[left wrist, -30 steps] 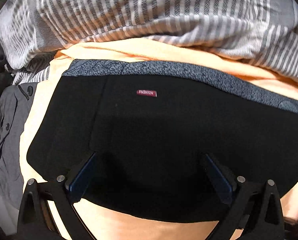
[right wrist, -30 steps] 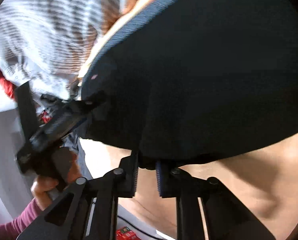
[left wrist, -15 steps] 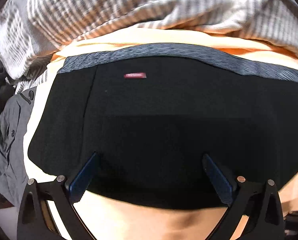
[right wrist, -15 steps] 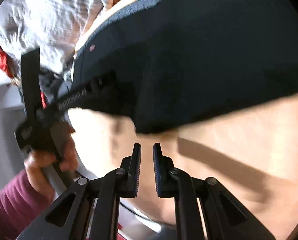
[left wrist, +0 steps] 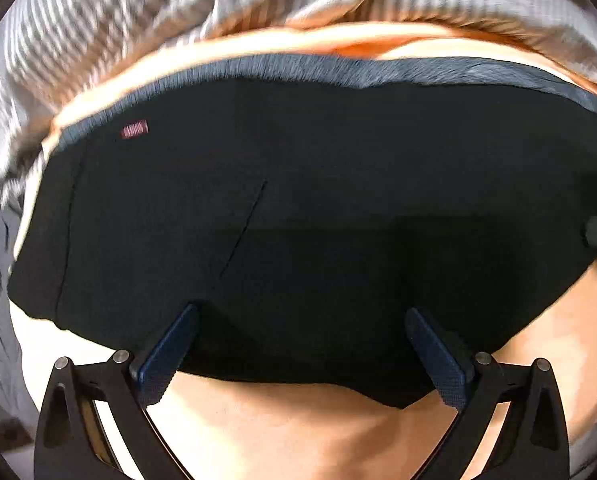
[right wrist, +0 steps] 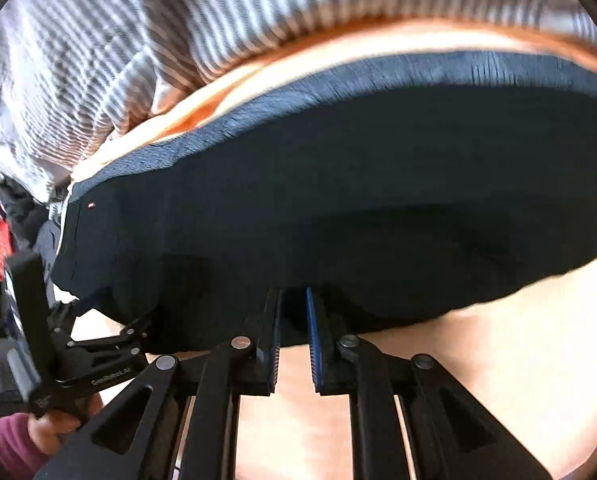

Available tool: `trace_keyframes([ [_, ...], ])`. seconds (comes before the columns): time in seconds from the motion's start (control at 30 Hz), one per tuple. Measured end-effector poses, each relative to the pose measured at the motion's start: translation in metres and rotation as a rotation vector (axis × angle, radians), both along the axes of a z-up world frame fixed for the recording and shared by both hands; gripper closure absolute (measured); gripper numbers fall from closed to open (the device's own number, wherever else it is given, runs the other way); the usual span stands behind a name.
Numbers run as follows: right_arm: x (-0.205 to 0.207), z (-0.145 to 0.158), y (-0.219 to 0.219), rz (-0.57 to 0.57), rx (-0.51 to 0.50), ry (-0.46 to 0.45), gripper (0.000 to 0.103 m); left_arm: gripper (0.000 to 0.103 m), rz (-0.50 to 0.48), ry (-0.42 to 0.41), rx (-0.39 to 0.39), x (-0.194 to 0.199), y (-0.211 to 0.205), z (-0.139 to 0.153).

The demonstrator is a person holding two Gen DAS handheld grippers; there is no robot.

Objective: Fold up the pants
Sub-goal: 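Smooth the folded trousers with both open grippers along the waistband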

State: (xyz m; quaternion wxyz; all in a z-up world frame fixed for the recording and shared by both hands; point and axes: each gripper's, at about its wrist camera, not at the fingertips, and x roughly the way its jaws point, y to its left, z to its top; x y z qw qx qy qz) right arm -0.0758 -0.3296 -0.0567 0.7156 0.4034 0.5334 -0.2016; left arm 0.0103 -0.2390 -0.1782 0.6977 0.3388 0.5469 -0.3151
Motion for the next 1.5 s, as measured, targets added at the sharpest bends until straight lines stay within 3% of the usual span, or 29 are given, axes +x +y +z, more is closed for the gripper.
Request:
trace_keyframes([
  [0.13,-0.008,-0.001,0.001,-0.024,0.018,-0.029,0.091,0.000,0.000,0.012,0.017,-0.003,-0.002,-0.002],
  [0.37,-0.020,0.012,0.002,-0.022,0.028,0.008,0.089,0.000,0.007,0.000,0.040,-0.002,-0.009,-0.009],
  [0.5,-0.035,0.023,-0.007,-0.054,-0.023,0.034,0.077,0.000,0.010,-0.007,0.042,0.007,-0.005,-0.008],
  [0.7,-0.044,0.037,-0.025,-0.104,-0.115,0.067,0.077,0.000,0.010,-0.009,0.041,0.003,-0.002,-0.007],
  [0.97,-0.032,0.014,-0.040,-0.115,-0.113,0.102,0.074,0.000,0.011,-0.011,0.038,0.007,0.002,-0.005],
  [1.2,-0.030,0.015,-0.036,-0.088,-0.131,0.079,0.064,0.000,0.013,-0.001,0.049,0.009,0.001,-0.004],
  [1.43,-0.037,0.030,-0.027,-0.125,-0.119,0.095,0.063,0.000,0.042,0.021,0.036,0.013,0.001,0.020],
  [1.5,-0.046,0.036,-0.022,-0.131,-0.107,0.096,0.058,0.000,0.033,0.027,0.041,0.009,0.000,0.026],
])
